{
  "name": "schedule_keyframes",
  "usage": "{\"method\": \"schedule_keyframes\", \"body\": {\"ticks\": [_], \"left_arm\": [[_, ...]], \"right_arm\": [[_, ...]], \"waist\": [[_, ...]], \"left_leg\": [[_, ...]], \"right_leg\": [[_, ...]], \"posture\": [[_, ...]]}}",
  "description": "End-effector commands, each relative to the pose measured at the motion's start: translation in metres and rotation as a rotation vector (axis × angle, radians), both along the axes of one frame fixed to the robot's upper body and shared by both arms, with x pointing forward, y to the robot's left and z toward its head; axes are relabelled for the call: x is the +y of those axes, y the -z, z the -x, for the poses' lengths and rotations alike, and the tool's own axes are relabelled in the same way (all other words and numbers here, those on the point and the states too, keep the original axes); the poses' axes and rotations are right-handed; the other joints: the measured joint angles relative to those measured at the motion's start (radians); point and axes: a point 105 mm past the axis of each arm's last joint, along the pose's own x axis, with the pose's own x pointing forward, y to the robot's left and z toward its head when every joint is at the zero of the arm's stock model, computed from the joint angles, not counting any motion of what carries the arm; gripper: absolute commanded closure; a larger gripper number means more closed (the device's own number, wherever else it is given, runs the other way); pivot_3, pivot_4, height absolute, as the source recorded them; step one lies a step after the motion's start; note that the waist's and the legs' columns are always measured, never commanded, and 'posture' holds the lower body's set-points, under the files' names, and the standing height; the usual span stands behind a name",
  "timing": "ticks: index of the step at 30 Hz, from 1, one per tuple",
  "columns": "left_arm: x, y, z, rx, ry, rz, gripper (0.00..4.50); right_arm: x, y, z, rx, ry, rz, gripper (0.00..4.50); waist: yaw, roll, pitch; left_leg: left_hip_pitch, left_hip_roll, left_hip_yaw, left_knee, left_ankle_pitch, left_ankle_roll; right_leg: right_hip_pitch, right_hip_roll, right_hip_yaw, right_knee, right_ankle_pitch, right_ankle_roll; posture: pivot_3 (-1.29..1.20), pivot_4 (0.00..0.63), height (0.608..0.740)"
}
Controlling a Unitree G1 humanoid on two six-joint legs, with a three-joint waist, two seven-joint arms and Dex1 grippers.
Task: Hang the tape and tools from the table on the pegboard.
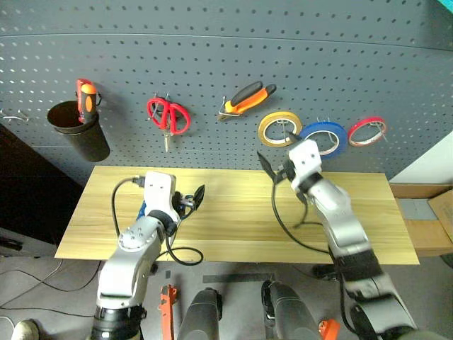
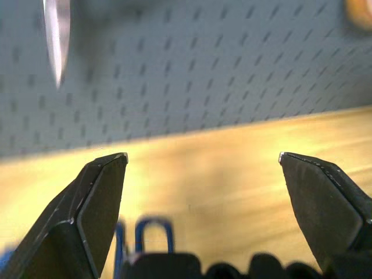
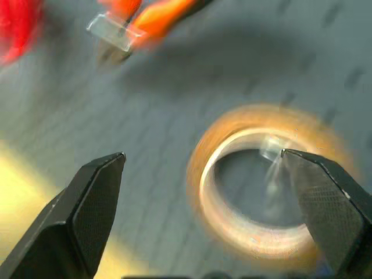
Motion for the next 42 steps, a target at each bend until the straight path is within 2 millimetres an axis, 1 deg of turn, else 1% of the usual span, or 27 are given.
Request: {"method": "schedule_keyframes", "body": {"ticks": [1, 3, 4, 7, 11, 14, 16, 20, 25, 28, 32, 36, 39, 42], "left_arm": [[-0.002, 0.003, 0.005, -0.013, -0.056, -0.032, 0.0], [0.0, 0.015, 0.008, 0.025, -0.082, -0.047, 0.0], [0.001, 0.018, 0.01, 0.036, -0.088, -0.053, 0.0], [0.011, 0.035, 0.015, 0.102, -0.143, -0.064, 0.0], [0.025, 0.057, 0.021, 0.196, -0.206, -0.089, 0.0], [0.031, 0.064, 0.019, 0.228, -0.233, -0.104, 0.0], [0.036, 0.069, 0.017, 0.249, -0.249, -0.115, 0.0], [0.04, 0.078, 0.012, 0.281, -0.264, -0.127, 0.0], [0.04, 0.092, 0.009, 0.32, -0.257, -0.133, 0.0], [0.042, 0.094, 0.007, 0.33, -0.263, -0.149, 0.0], [0.046, 0.096, 0.008, 0.355, -0.268, -0.133, 0.0], [0.058, 0.101, 0.013, 0.392, -0.272, -0.146, 0.0], [0.066, 0.103, 0.015, 0.416, -0.271, -0.16, 0.55], [0.07, 0.102, 0.016, 0.425, -0.274, -0.173, 1.6]], "right_arm": [[0.019, 0.023, 0.036, 0.127, -0.2, 0.033, 0.03], [0.019, 0.03, 0.046, 0.155, -0.236, 0.059, 0.03], [0.019, 0.031, 0.048, 0.159, -0.242, 0.067, 0.03], [0.021, 0.034, 0.056, 0.177, -0.296, 0.088, 0.03], [0.027, 0.049, 0.078, 0.215, -0.461, 0.159, 0.03], [0.03, 0.059, 0.089, 0.226, -0.547, 0.209, 0.03], [0.033, 0.066, 0.095, 0.234, -0.596, 0.238, 0.03], [0.038, 0.074, 0.099, 0.228, -0.649, 0.268, 0.03], [0.043, 0.076, 0.096, 0.22, -0.663, 0.273, 0.03], [0.044, 0.075, 0.095, 0.232, -0.665, 0.266, 0.03], [0.045, 0.074, 0.097, 0.242, -0.669, 0.254, 0.03], [0.047, 0.075, 0.103, 0.25, -0.687, 0.254, 0.03], [0.047, 0.076, 0.104, 0.253, -0.684, 0.253, 0.0], [0.047, 0.076, 0.101, 0.251, -0.676, 0.253, 0.0]], "waist": [[-0.01, 0.0, 0.0], [-0.016, -0.001, 0.001], [-0.018, -0.001, 0.004], [-0.021, 0.004, 0.018], [-0.02, 0.001, 0.025], [-0.02, 0.001, 0.032], [-0.019, 0.0, 0.035], [-0.018, 0.0, 0.037], [-0.018, 0.001, 0.043], [-0.018, 0.0, 0.049], [-0.018, 0.0, 0.05], [-0.018, 0.0, 0.05], [-0.019, 0.001, 0.05], [-0.018, 0.001, 0.05]], "left_leg": [[0.0, 0.0, -0.001, 0.0, 0.0, 0.0], [0.006, 0.002, -0.002, -0.001, 0.0, 0.0], [0.008, 0.002, -0.003, -0.001, 0.0, 0.0], [0.009, 0.003, -0.003, 0.0, 0.0, 0.0], [0.009, 0.003, -0.002, 0.0, 0.001, 0.001], [0.008, 0.002, -0.002, 0.0, 0.001, 0.001], [0.005, 0.001, -0.002, 0.0, 0.001, 0.001], [0.004, -0.001, -0.003, 0.0, 0.001, 0.001], [0.004, -0.001, -0.005, 0.0, 0.001, 0.0], [0.004, -0.001, -0.007, 0.0, 0.001, 0.0], [0.003, 0.0, -0.008, 0.0, 0.001, 0.0], [0.003, -0.001, -0.008, 0.0, 0.001, -0.001], [0.003, 0.0, -0.009, 0.0, 0.001, -0.001], [0.003, 0.0, -0.011, 0.0, 0.002, -0.002]], "right_leg": [[0.0, 0.0, -0.001, 0.0, 0.0, 0.0], [0.005, 0.002, -0.002, 0.0, -0.004, -0.001], [0.007, 0.003, -0.003, 0.0, -0.008, 0.002], [0.007, 0.005, -0.003, 0.002, -0.008, 0.002], [0.007, 0.008, -0.002, 0.002, -0.006, 0.003], [0.006, 0.008, -0.003, 0.001, -0.006, 0.004], [0.005, 0.007, -0.003, 0.001, -0.007, 0.004], [0.004, 0.003, -0.003, 0.0, -0.007, 0.005], [0.004, 0.001, -0.004, 0.001, -0.007, 0.005], [0.005, 0.001, -0.005, 0.001, -0.007, 0.005], [0.005, 0.001, -0.007, 0.001, -0.007, 0.004], [0.005, 0.0, -0.007, 0.001, -0.007, 0.004], [0.005, 0.0, -0.013, 0.001, -0.007, 0.004], [0.005, 0.0, -0.016, 0.001, -0.007, 0.004]], "posture": [[0.03, 0.268, 0.74], [0.03, 0.272, 0.74], [0.03, 0.273, 0.74], [0.02, 0.284, 0.74], [0.01, 0.293, 0.74], [0.01, 0.3, 0.74], [0.01, 0.303, 0.74], [0.01, 0.309, 0.74], [0.01, 0.319, 0.74], [0.0, 0.321, 0.74], [0.0, 0.321, 0.74], [0.0, 0.32, 0.74], [0.0, 0.318, 0.74], [0.0, 0.316, 0.74]]}}
